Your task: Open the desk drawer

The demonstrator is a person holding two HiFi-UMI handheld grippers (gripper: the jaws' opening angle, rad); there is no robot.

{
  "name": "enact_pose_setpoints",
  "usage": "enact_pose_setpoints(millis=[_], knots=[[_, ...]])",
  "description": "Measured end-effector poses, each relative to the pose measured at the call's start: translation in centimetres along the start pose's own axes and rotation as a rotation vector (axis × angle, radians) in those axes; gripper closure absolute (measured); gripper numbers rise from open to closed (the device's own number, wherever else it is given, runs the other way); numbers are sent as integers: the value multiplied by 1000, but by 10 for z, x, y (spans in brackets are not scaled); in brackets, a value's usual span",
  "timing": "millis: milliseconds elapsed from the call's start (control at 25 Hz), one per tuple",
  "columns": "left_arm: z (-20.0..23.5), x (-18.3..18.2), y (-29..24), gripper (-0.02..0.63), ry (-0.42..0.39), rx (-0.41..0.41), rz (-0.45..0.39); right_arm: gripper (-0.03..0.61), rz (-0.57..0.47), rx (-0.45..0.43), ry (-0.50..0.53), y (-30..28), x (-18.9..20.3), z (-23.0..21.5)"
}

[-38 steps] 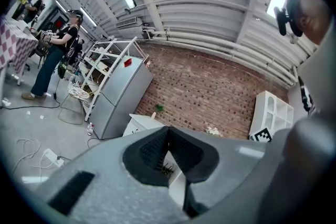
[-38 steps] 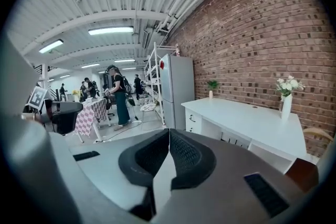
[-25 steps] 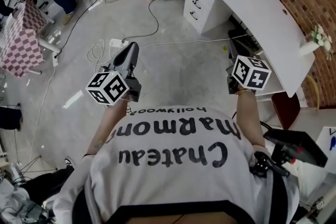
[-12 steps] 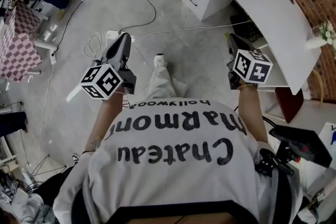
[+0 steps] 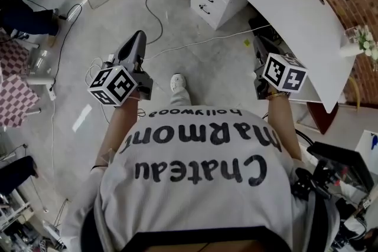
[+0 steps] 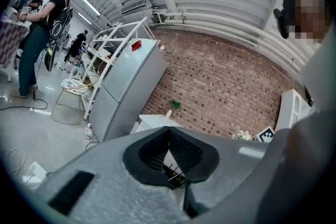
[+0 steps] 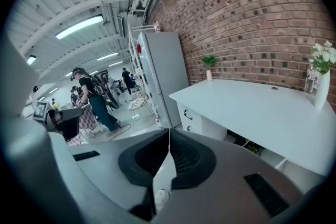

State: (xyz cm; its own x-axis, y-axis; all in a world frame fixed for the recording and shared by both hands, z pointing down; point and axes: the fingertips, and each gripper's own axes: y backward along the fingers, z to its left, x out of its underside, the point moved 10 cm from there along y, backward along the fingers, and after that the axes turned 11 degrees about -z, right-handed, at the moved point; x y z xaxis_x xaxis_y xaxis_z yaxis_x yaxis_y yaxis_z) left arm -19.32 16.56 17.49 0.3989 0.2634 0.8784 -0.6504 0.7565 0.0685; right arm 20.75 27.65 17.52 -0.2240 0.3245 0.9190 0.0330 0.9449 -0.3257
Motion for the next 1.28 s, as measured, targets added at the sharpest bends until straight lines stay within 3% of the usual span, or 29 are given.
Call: enact_pose_setpoints(millis=[160, 480, 680, 840, 960, 1080, 1280], knots=[[30, -32, -60, 598, -10, 72, -18, 563, -5, 37, -9, -54, -29, 2], [93, -72, -160, 598, -14, 133, -12, 563, -42, 43, 16, -161, -78, 19], [118, -79, -191, 598, -30, 99, -112, 563, -14, 30, 12, -212, -80, 26], [135, -59, -206, 598, -43, 45, -94, 563, 44, -7, 5, -243, -69, 34], [150, -25, -211, 598, -68, 15, -16, 563, 94, -52, -6, -265, -53, 36], [170, 11, -210, 598, -11, -17, 83, 563, 164, -91, -31, -296, -34, 32], [192, 57, -209, 599, 15, -107, 201, 563, 296, -122, -44, -347, 8, 16]])
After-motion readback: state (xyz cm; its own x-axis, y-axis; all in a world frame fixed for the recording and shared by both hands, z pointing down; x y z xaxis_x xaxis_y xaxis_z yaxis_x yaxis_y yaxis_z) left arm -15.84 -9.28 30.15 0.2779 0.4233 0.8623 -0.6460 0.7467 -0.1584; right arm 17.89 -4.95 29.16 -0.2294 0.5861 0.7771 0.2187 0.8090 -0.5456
